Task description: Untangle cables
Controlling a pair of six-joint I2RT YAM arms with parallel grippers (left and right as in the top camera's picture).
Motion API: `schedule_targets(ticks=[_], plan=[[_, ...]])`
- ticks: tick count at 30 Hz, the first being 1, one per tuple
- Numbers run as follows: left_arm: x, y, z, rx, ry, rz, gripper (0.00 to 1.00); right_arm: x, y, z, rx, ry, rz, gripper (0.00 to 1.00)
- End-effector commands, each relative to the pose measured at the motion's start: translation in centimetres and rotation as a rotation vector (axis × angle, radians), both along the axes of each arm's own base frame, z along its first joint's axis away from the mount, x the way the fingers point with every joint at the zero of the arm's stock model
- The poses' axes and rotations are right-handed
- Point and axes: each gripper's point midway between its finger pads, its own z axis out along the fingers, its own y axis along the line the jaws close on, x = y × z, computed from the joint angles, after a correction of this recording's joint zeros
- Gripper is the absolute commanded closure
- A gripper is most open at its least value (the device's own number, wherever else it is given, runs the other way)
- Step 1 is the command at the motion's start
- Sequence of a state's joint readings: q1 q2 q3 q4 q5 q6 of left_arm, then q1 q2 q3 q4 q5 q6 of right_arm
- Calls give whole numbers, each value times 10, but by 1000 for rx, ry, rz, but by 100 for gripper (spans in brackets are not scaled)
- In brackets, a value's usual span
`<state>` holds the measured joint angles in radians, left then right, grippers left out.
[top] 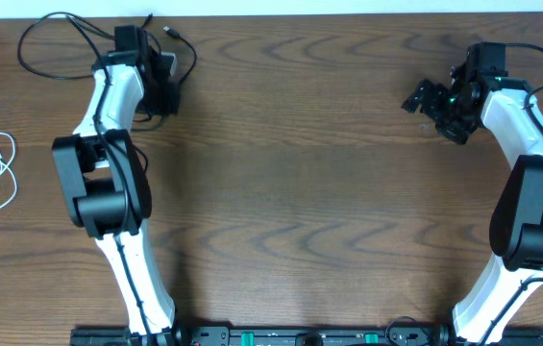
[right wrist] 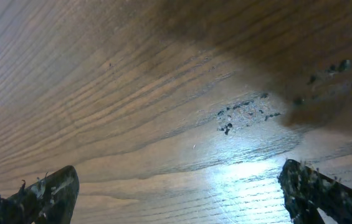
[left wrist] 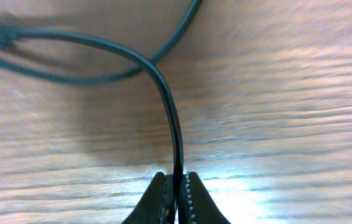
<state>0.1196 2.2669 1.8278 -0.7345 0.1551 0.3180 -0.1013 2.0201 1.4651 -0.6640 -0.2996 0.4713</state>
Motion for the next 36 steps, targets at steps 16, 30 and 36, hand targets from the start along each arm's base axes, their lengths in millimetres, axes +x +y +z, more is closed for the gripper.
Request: schedule_targets(ticks=[16, 30, 36], plan=[[-50, -34, 46, -133, 87, -209, 93, 8, 0, 13, 10, -43, -11, 1], [-99, 13, 35, 2, 305, -121, 76, 11, 0, 15, 8, -59, -11, 1], [-111, 33, 35, -18, 339, -66, 35, 11, 0, 15, 8, -61, -11, 1]])
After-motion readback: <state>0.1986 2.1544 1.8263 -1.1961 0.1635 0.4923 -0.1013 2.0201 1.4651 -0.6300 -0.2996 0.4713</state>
